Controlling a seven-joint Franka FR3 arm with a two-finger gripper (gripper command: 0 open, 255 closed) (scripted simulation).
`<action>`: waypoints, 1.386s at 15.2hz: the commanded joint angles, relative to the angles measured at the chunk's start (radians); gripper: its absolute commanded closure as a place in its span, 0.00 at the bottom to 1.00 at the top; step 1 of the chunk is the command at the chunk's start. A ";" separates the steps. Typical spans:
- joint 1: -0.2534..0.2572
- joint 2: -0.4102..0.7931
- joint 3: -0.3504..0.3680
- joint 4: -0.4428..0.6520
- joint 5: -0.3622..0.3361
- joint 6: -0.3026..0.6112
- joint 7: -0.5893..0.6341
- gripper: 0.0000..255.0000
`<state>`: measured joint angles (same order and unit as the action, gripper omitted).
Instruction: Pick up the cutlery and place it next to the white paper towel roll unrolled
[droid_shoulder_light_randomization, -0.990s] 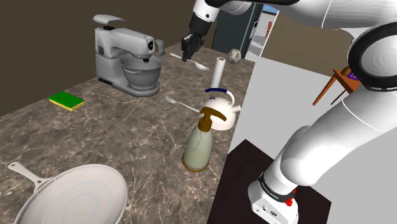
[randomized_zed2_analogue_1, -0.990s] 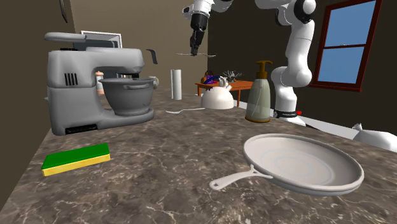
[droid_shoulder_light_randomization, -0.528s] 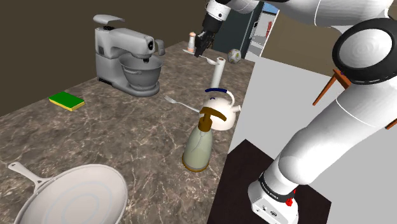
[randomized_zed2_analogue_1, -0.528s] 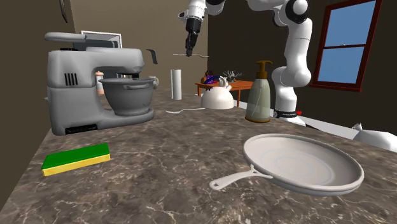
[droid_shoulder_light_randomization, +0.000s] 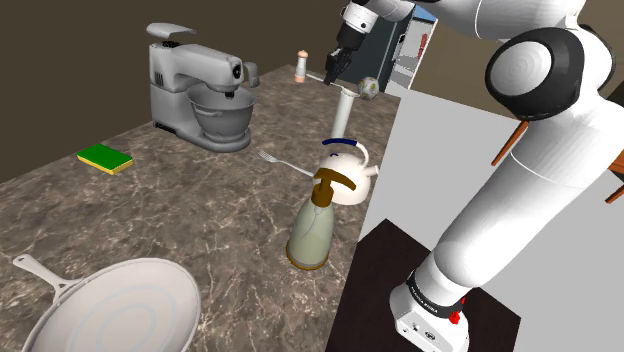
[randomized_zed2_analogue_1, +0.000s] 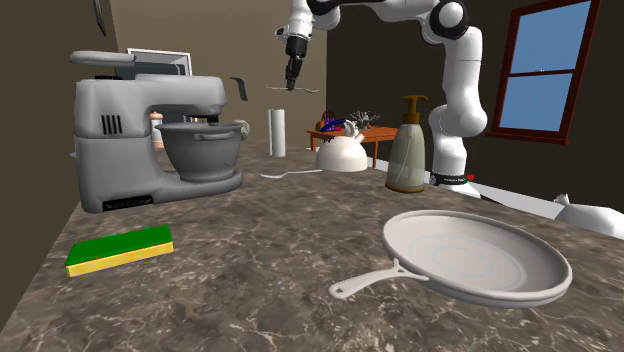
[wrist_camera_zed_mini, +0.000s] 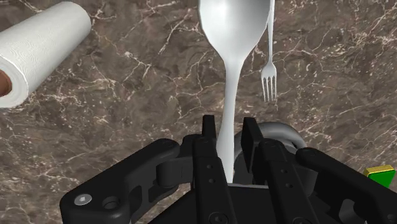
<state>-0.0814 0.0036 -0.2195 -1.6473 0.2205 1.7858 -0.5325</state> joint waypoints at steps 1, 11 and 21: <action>-0.008 0.011 -0.008 0.002 0.005 0.005 -0.020 1.00; -0.005 0.002 -0.005 -0.142 0.011 0.138 -0.046 1.00; -0.003 0.015 -0.003 -0.260 0.028 0.266 -0.076 1.00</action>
<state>-0.0862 0.0180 -0.2243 -1.8951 0.2468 2.0381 -0.6087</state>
